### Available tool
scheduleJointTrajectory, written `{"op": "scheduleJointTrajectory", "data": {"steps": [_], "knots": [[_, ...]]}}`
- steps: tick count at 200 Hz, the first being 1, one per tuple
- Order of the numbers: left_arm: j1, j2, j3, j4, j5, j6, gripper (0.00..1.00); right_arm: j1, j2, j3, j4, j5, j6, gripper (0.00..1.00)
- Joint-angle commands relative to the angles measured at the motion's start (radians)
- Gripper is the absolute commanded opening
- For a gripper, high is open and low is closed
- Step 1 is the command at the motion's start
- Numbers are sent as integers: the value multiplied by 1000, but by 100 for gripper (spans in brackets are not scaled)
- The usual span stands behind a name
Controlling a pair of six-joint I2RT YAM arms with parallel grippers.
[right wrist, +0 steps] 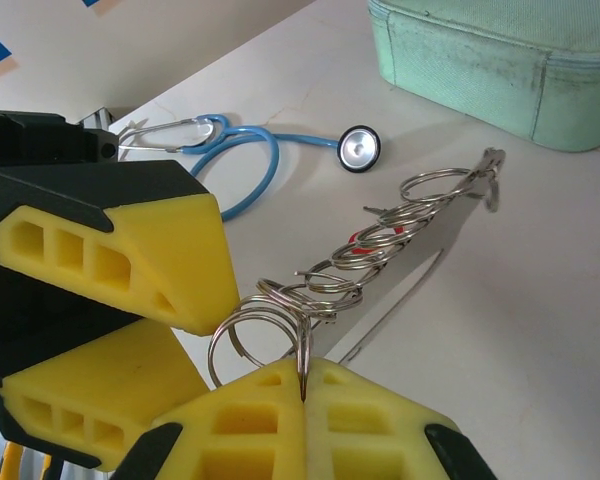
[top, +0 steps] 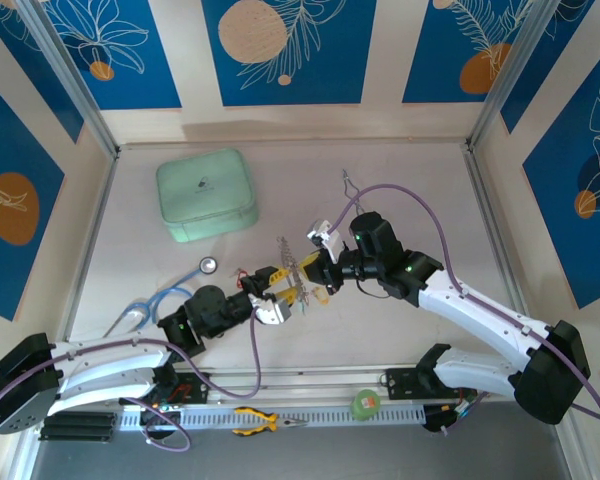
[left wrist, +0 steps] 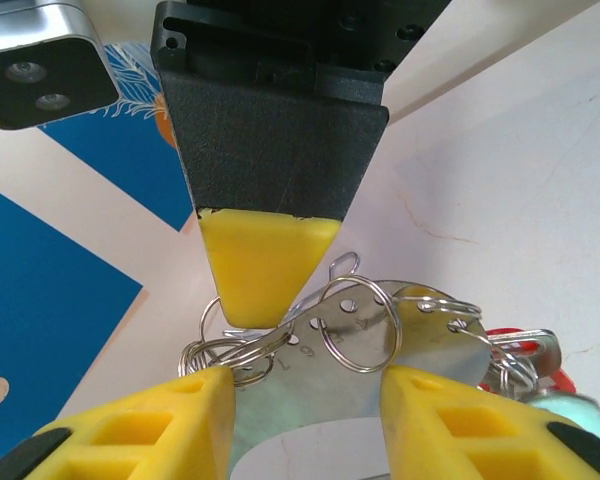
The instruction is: Put the keys on the keyring
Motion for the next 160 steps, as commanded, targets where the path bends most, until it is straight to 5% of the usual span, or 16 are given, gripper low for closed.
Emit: {"op": "scheduleJointTrajectory", "data": {"steps": [1, 64, 115, 137, 160], "knots": [[-8, -1, -16, 67, -28, -2, 42, 12, -6, 26, 18, -7, 19, 0], [-5, -50, -42, 111, -189, -68, 44, 15, -28, 1, -6, -11, -28, 0], [-5, -155, -45, -52, -223, -173, 48, 3, -33, -8, -18, -8, -58, 0], [8, -208, -27, -169, -234, -318, 52, 0, -48, -27, -13, 7, -110, 0], [43, -241, 27, -352, -150, -608, 51, -2, -69, -64, 23, 31, -216, 0]]}}
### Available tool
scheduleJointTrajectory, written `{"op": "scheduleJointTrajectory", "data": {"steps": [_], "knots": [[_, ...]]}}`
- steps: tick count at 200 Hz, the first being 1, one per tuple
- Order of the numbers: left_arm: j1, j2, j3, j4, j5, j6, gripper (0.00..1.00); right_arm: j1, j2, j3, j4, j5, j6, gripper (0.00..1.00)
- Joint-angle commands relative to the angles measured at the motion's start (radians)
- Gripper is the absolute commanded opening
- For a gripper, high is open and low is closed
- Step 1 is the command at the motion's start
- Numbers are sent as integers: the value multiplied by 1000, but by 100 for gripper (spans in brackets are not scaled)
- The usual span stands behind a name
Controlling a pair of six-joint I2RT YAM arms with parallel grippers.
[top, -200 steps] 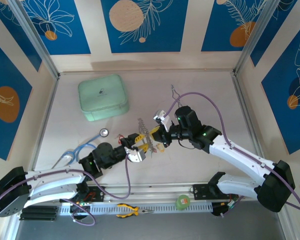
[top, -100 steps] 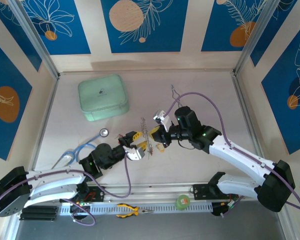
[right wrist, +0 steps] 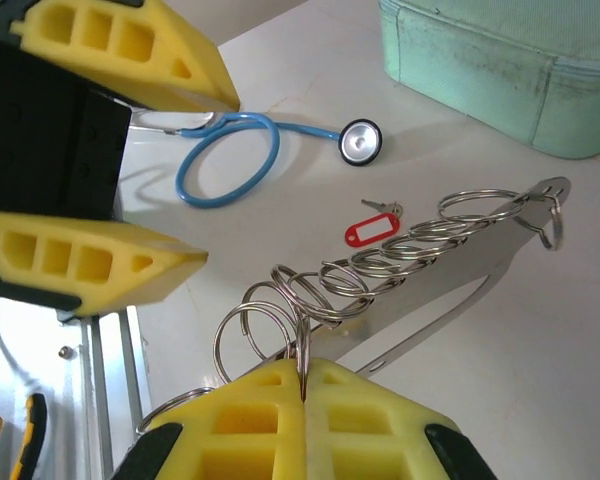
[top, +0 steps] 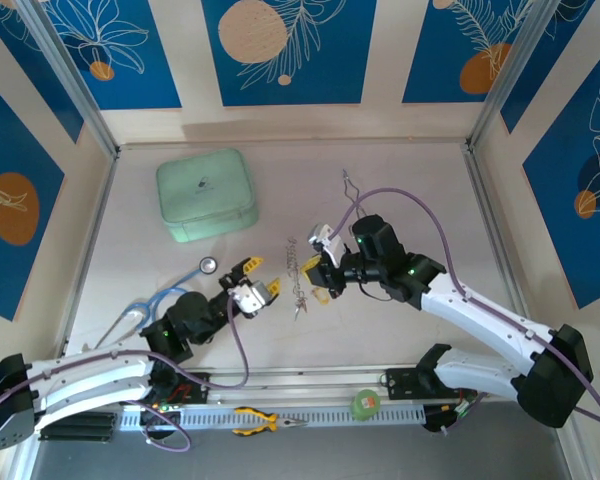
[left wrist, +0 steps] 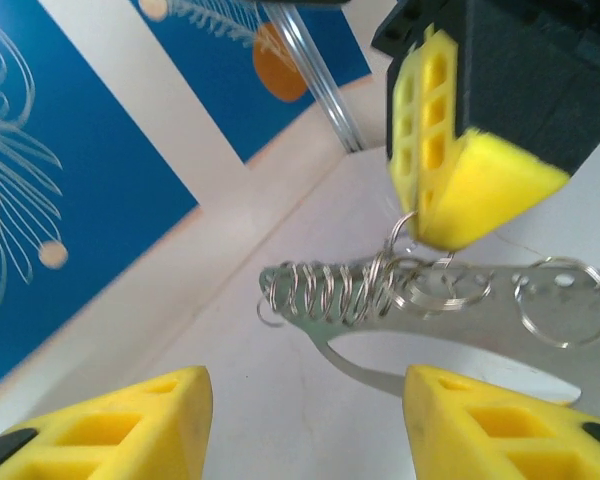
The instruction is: Put the keys on the keyring
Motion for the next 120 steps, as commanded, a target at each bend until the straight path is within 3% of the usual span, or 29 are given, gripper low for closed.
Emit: {"op": "scheduleJointTrajectory", "data": {"steps": [1, 43, 94, 120], "knots": [[30, -33, 64, -207, 51, -332, 51, -5, -34, -38, 40, 23, -127, 0], [38, -14, 98, -277, 253, -824, 45, 4, -35, -65, 72, 41, -264, 0], [55, 36, 96, -225, 351, -1112, 40, 30, -30, -81, 109, 58, -322, 0], [72, 82, 72, -119, 374, -1204, 40, 49, -14, -70, 115, 62, -324, 0]]}}
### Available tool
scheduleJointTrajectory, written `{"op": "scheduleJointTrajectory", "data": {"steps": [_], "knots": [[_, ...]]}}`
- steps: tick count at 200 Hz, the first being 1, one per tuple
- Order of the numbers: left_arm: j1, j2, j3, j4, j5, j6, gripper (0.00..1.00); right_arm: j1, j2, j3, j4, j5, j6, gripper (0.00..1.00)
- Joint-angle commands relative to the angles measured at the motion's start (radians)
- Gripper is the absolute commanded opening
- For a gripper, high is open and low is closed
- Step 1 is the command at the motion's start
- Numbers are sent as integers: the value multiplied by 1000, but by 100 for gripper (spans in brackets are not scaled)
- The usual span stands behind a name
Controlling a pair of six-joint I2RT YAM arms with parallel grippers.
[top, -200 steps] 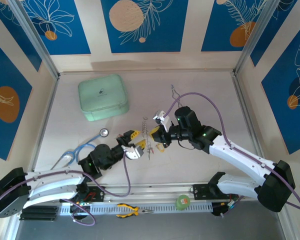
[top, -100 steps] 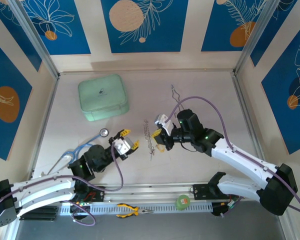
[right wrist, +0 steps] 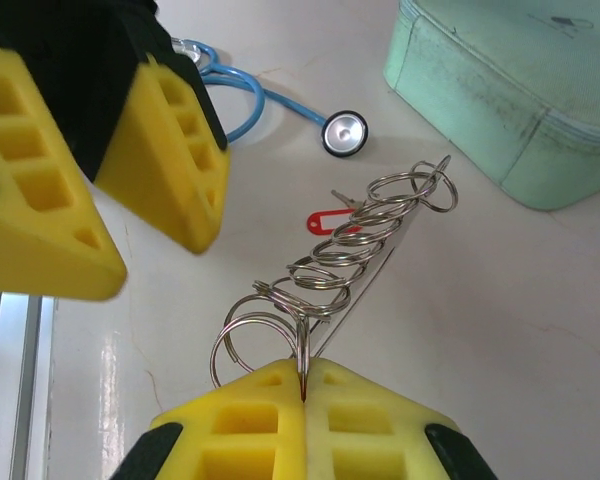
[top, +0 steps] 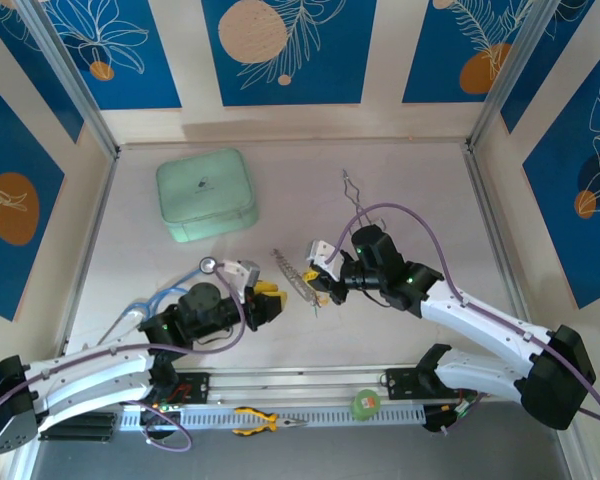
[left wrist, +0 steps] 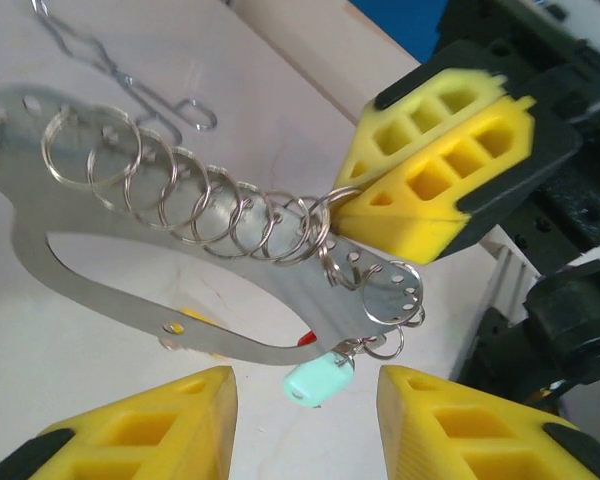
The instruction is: Put the keys on the keyring
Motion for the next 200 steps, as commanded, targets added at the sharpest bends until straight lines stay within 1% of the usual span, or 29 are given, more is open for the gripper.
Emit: {"op": "scheduleJointTrajectory", "data": {"steps": [1, 26, 62, 79, 100, 131, 154, 180, 200], "knots": [[22, 30, 4, 119, 63, -169, 40, 19, 0, 7, 46, 5, -33, 0], [47, 57, -25, 226, 76, -232, 41, 34, 13, 14, 46, 13, -33, 0], [71, 90, -47, 325, 123, -309, 37, 47, 37, 39, 45, 49, -14, 0], [76, 96, -45, 309, 134, -332, 36, 48, 48, 52, 47, 56, 7, 0], [82, 97, -43, 288, 122, -351, 35, 54, 50, 53, 57, 42, 13, 0], [90, 108, -23, 238, 120, -358, 30, 61, 47, 50, 58, 24, 7, 0], [97, 115, -17, 212, 117, -361, 29, 63, 46, 54, 49, 9, 8, 0], [105, 124, -12, 213, 120, -363, 28, 65, 44, 58, 46, -7, 15, 0], [111, 130, -11, 238, 129, -364, 25, 72, 48, 61, 46, -13, 17, 0]]}}
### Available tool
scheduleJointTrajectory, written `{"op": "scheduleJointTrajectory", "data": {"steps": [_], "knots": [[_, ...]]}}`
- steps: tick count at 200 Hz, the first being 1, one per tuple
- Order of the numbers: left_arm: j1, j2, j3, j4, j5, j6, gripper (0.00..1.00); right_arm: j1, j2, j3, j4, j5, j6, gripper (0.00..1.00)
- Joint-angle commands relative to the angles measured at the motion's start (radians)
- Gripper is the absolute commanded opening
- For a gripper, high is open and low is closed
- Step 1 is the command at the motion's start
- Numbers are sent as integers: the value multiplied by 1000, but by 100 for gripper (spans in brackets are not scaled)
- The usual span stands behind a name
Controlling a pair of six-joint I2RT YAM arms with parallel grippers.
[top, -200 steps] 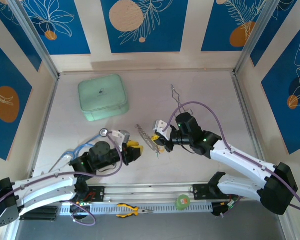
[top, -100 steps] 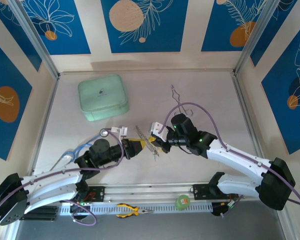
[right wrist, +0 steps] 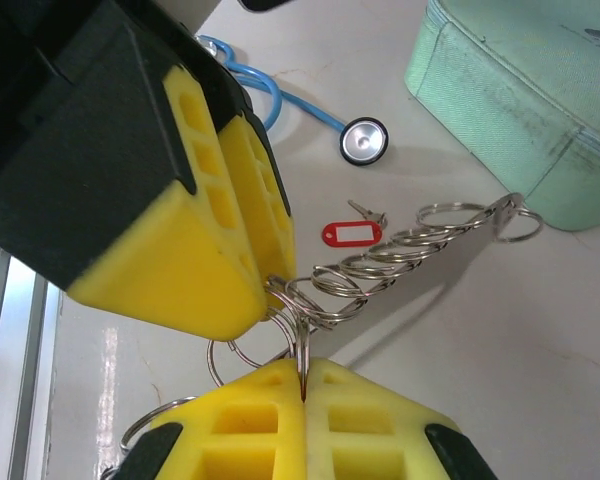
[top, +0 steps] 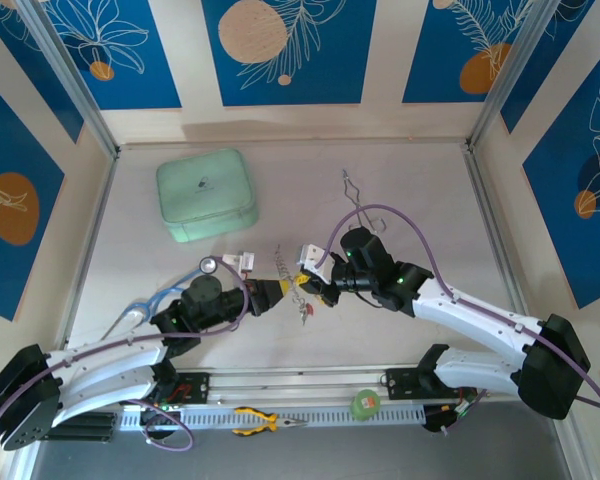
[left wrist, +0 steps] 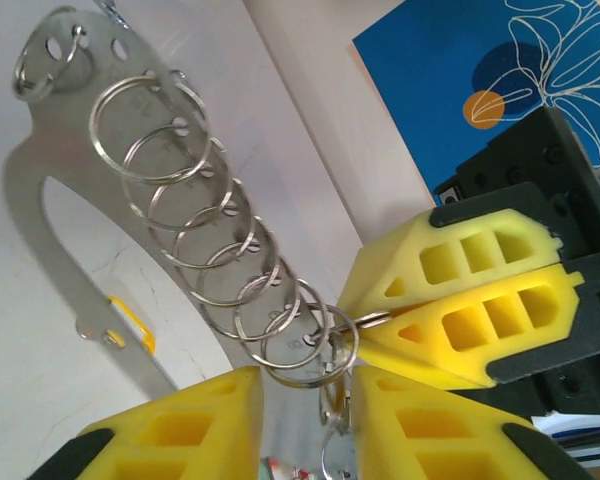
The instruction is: Put the keys on the keyring
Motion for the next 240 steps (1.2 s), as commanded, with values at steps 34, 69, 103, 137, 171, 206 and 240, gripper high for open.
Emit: {"op": "scheduleJointTrajectory", "data": {"steps": [34, 69, 103, 137, 171, 206, 240], "knots": [[25, 3, 17, 48, 31, -10, 10, 16, -4, 39, 8, -29, 15, 0], [28, -9, 9, 70, 27, -11, 0, 17, 7, 44, -29, 29, 7, 0], [28, -23, 25, 15, 15, 66, 0, 8, 6, 52, -71, 44, 23, 22], [27, -30, 123, -227, 36, 427, 0, -89, -44, 34, -88, -41, 126, 49], [26, 19, 203, -449, 119, 937, 0, -213, -71, 59, -166, -73, 237, 49], [23, 22, 244, -650, 130, 1370, 0, -244, -103, 69, -232, -88, 204, 48], [23, -10, 239, -692, 63, 1616, 0, -298, -104, 103, -314, -224, 182, 48]]}}
